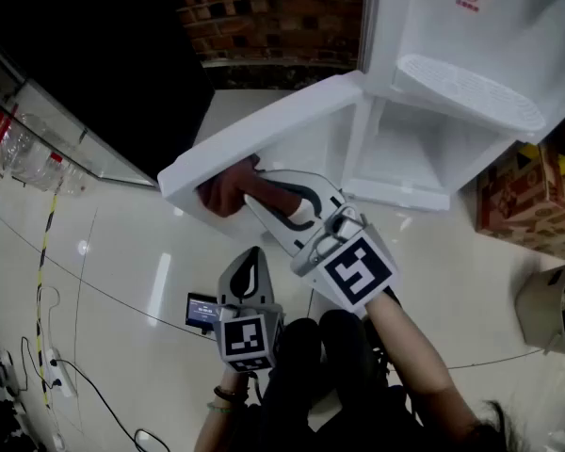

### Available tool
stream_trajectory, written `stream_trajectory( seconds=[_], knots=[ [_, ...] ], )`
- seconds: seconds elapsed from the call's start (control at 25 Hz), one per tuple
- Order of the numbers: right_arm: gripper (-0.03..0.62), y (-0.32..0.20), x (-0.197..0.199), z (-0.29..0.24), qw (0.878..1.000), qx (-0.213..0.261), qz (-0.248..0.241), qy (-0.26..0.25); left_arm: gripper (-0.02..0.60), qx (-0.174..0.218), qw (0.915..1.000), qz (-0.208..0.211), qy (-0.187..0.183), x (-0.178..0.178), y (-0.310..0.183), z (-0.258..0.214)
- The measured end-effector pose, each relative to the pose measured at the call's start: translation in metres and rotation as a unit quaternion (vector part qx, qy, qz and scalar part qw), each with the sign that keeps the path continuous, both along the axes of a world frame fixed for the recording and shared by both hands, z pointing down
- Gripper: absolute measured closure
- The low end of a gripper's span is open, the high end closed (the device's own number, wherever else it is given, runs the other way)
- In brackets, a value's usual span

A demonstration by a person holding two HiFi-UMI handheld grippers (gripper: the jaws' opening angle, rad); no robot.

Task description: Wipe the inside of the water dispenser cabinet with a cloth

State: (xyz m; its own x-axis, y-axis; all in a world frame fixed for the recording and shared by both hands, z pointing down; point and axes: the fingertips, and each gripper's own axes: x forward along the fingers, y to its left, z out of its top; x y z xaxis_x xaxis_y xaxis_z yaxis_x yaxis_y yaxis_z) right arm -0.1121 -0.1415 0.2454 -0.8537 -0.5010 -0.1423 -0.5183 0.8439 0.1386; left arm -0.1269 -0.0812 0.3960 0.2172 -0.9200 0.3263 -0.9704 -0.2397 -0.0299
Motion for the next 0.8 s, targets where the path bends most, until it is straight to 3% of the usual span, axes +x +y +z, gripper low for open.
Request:
stream_trajectory(
  seconds=[0.12, 0.32, 0.44, 0.56, 0.8],
  knots=[
    [0.516, -0.027, 0.038, 0.009, 0.998, -0.029, 0.059, -0.006, 0.58, 0.003, 1.0, 0.004, -0.006, 0.0, 0.001, -0.001],
    [0.516, -0.076, 0.13, 0.018, 0.984, -0.013, 0.177, -0.006, 0.58, -0.005, 1.0, 0.001, 0.0, -0.001, 0.003, -0.002],
    [0.516, -0.086, 0.162, 0.023, 0.977, -0.027, 0.213, -0.004, 0.58, -0.003, 1.0, -0.001, -0.004, -0.003, 0.004, -0.001],
    [0.516, -0.079, 0.157, 0.023, 0.979, -0.023, 0.201, 0.003, 0.58, -0.006, 1.0, -0.002, 0.003, -0.001, 0.004, -0.002],
    [0.516, -0.023, 0.075, 0.026, 0.996, -0.015, 0.081, 0.016, 0.58, -0.006, 1.0, -0.004, 0.0, -0.002, 0.004, 0.002]
  ],
)
